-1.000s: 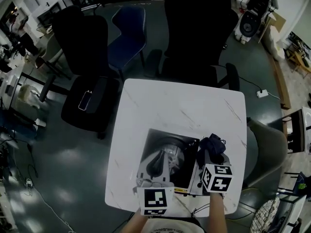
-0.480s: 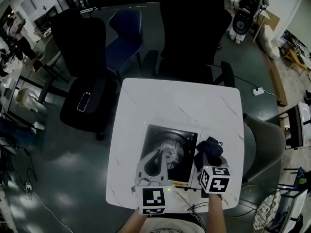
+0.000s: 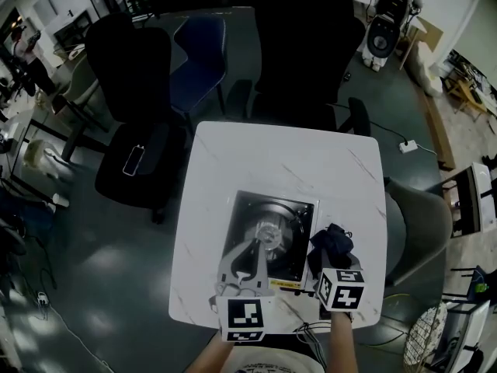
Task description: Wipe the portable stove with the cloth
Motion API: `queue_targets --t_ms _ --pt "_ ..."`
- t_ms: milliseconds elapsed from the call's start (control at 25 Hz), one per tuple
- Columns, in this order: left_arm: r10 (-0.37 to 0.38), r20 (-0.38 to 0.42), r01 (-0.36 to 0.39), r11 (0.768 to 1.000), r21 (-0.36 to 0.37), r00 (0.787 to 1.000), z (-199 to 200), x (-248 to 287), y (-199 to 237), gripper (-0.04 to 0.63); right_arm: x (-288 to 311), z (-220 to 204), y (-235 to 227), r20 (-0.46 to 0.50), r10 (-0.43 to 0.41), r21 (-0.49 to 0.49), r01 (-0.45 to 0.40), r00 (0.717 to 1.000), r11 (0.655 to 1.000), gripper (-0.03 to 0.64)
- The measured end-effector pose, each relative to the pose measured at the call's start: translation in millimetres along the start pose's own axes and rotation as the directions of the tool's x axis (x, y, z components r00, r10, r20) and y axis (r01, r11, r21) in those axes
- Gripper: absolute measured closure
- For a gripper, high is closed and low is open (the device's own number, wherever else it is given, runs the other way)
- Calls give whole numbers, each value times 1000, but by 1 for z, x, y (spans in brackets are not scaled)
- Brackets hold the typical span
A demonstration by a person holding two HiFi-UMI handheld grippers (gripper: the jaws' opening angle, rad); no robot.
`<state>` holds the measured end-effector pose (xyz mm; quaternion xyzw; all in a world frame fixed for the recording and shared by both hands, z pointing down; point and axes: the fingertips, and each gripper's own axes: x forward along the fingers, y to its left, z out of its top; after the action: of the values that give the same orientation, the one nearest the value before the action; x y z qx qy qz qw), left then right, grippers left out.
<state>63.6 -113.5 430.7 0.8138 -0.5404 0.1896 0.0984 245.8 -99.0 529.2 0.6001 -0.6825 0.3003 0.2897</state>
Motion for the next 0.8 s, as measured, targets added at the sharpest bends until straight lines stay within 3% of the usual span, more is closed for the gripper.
queue_targets --t_ms 800 --pt "-30 -6 30 999 14 1000 -21 -41 -9 572 -40 -51 22 -37 -21 -29 20 999 999 541"
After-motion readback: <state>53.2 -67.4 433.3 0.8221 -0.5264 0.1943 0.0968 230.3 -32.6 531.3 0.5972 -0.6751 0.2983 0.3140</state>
